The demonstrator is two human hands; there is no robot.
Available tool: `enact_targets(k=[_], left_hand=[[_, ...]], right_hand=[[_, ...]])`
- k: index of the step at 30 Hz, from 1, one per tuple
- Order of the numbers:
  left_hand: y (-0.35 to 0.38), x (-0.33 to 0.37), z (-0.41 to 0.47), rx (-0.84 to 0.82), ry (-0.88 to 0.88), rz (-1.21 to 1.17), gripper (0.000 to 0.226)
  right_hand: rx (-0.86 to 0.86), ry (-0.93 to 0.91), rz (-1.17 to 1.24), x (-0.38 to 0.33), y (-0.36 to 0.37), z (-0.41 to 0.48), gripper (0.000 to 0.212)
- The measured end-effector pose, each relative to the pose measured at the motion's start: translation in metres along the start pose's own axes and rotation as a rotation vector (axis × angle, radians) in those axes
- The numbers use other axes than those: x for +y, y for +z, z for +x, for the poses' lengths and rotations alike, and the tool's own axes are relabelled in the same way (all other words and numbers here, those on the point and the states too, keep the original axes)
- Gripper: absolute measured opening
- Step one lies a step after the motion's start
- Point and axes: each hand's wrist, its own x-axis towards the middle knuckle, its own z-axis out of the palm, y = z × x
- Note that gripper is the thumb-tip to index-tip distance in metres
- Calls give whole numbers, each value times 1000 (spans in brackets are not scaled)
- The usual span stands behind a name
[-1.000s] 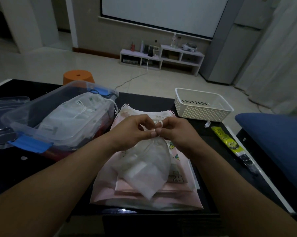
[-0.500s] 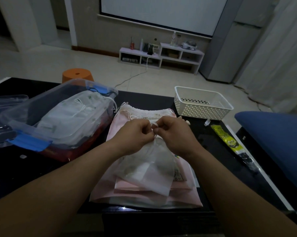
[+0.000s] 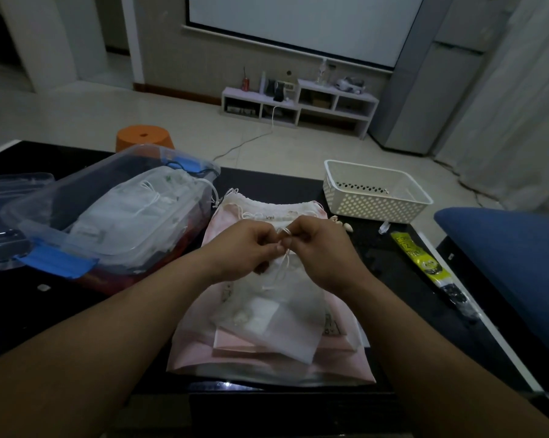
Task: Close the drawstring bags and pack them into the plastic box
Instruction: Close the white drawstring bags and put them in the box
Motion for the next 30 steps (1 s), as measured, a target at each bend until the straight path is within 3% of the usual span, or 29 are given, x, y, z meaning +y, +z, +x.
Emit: enact_targets(k=[10, 16, 26, 30], left_hand=[[-1, 3, 0, 101, 21, -164, 28], [-8, -14, -4, 122, 13, -29, 23], [-11, -19, -9, 179, 49, 125, 23], [-9, -12, -14, 201, -48, -48, 32]], right_hand=[[68, 123, 152, 1, -6, 2, 5], [127, 189, 114, 11, -10, -2, 17], [139, 211, 167, 3, -7, -4, 15], [154, 222, 182, 0, -5, -2, 16]])
